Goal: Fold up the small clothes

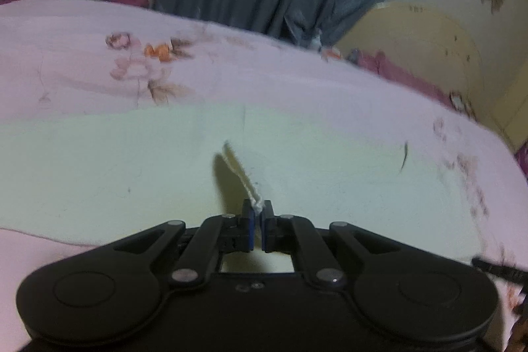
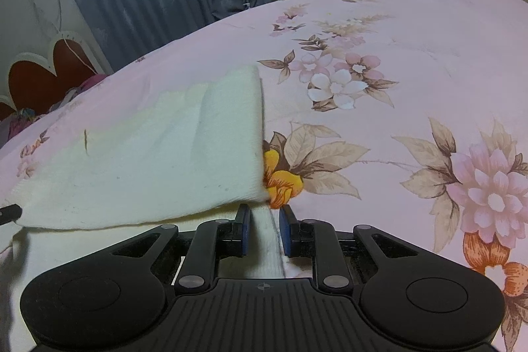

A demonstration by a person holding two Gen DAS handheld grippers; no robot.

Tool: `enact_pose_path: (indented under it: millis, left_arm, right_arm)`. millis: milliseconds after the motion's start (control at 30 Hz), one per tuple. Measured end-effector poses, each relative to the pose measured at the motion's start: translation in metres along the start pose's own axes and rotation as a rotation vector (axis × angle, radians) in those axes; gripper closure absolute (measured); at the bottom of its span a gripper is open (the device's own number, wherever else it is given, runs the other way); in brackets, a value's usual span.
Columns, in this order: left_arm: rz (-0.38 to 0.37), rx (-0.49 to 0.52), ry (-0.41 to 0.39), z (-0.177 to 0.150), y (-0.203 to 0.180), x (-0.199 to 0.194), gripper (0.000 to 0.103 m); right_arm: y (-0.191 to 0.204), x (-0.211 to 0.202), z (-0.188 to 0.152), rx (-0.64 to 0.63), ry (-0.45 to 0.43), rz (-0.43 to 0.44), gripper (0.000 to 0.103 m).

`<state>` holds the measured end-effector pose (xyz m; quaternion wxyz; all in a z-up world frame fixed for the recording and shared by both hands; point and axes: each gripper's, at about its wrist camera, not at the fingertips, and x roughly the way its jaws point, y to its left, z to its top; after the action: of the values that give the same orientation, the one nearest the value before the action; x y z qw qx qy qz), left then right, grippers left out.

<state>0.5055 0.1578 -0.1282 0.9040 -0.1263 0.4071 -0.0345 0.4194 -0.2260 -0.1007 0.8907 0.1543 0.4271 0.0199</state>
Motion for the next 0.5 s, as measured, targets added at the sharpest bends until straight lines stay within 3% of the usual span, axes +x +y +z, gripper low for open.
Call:
enact_pose_path:
  millis: [100, 167, 300, 367, 433, 500]
  left_arm:
    - [-0.016, 0.057, 0.046, -0.007, -0.002, 0.007, 0.096]
    - [-0.016, 0.052, 0.029, -0.009, 0.0, 0.003, 0.08]
    - [0.044, 0.029, -0.077, -0.007, 0.009, -0.012, 0.082]
    - [0.039, 0.025, -0.122, -0.004, 0.009, -0.017, 0.082]
    - [-0.016, 0.062, -0.104, -0.001, -0.001, -0.011, 0.082]
    - [-0.01, 0.157, -0.045, -0.003, -0.016, 0.004, 0.077]
  right_arm:
    - [-0.001, -0.005, 0.002, -0.002, 0.002, 0.004, 0.083]
    - [-0.001, -0.016, 0.005, -0.003, -0.029, 0.008, 0.083]
    - [0.005, -0.029, 0.017, -0.025, -0.095, 0.026, 0.083]
    - [0.013, -0.025, 0.022, -0.05, -0.1, 0.057, 0.083]
    - [0.022, -0.013, 0.024, -0.1, -0.082, 0.071, 0.083]
    - [0.026, 0.009, 0.019, -0.171, -0.022, -0.009, 0.083]
